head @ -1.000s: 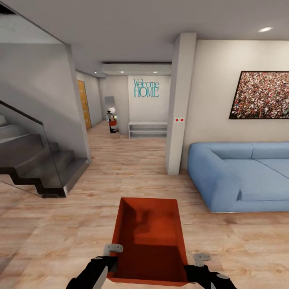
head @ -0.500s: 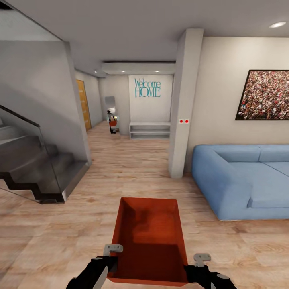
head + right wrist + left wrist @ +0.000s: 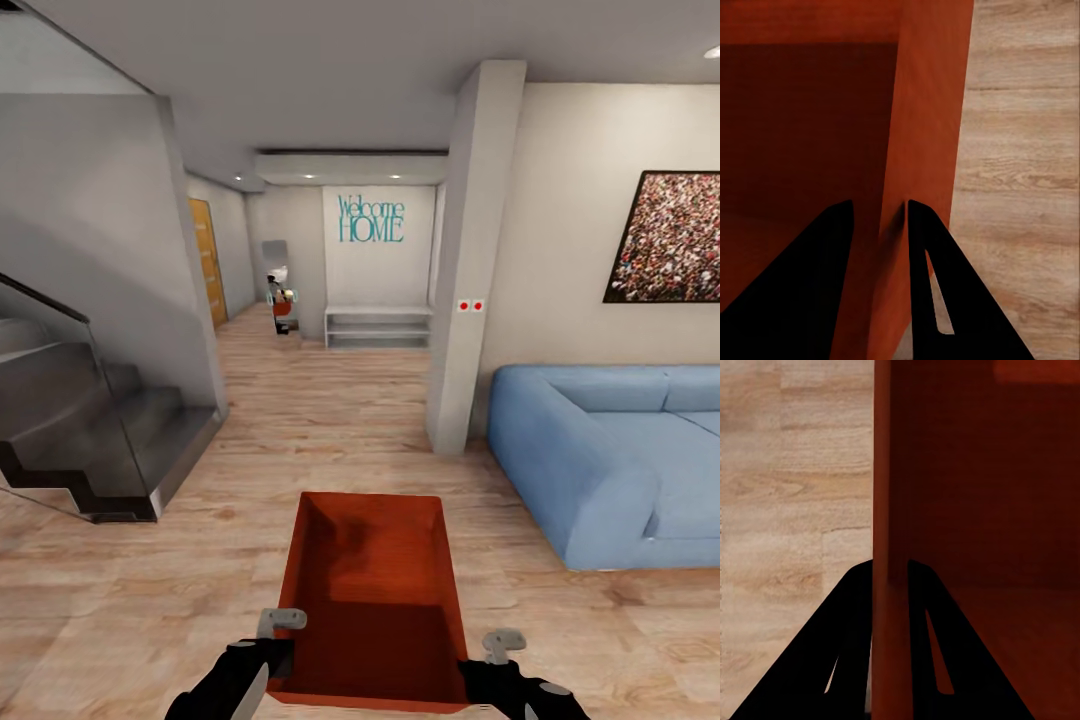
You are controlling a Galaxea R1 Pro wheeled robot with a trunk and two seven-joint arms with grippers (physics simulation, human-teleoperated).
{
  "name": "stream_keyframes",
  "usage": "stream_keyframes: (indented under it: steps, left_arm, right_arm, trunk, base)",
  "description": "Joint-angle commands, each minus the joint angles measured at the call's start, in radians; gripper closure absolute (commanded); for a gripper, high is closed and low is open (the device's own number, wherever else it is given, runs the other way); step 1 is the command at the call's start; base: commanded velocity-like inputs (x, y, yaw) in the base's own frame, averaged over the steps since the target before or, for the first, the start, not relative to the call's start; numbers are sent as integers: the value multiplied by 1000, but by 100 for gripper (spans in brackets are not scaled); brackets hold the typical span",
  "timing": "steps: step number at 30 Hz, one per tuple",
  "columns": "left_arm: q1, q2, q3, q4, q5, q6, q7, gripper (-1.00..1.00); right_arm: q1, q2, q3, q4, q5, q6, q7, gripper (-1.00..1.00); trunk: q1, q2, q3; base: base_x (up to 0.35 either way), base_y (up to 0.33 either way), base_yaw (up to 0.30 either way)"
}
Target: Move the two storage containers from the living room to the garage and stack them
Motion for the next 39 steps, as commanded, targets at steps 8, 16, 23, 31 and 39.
stream_keyframes:
  steps: [8,16,23,31,39]
  left_arm:
    - [-1,1,27,-1,-16,9,21,100]
    - [-1,1,27,-1,-16,9,21,100]
    - [-1,1,27,0,-16,9,21,100]
    - [-1,2,29,0,-16,8,21,100]
    - [-1,1,30,0,-16,3,21,100]
  right_arm:
    - [0,-1,7,-5,-12,6,-49,100]
    - [0,-1,7,-5,-12,5,-49,100]
    - [0,-1,7,-5,-12,6,-49,100]
    - [0,-1,7,-5,-12,7,-49,100]
    - [0,-1,7,-5,-12,7,-49,100]
  trunk:
    - [1,-2,-2]
    - [1,-2,-2]
    - [1,-2,-2]
    - [1,-2,-2]
    - [1,-2,-2]
  base:
    - [313,61,0]
    - [320,2,0]
    - [324,0,0]
    - [325,34,0]
    - [325,111,0]
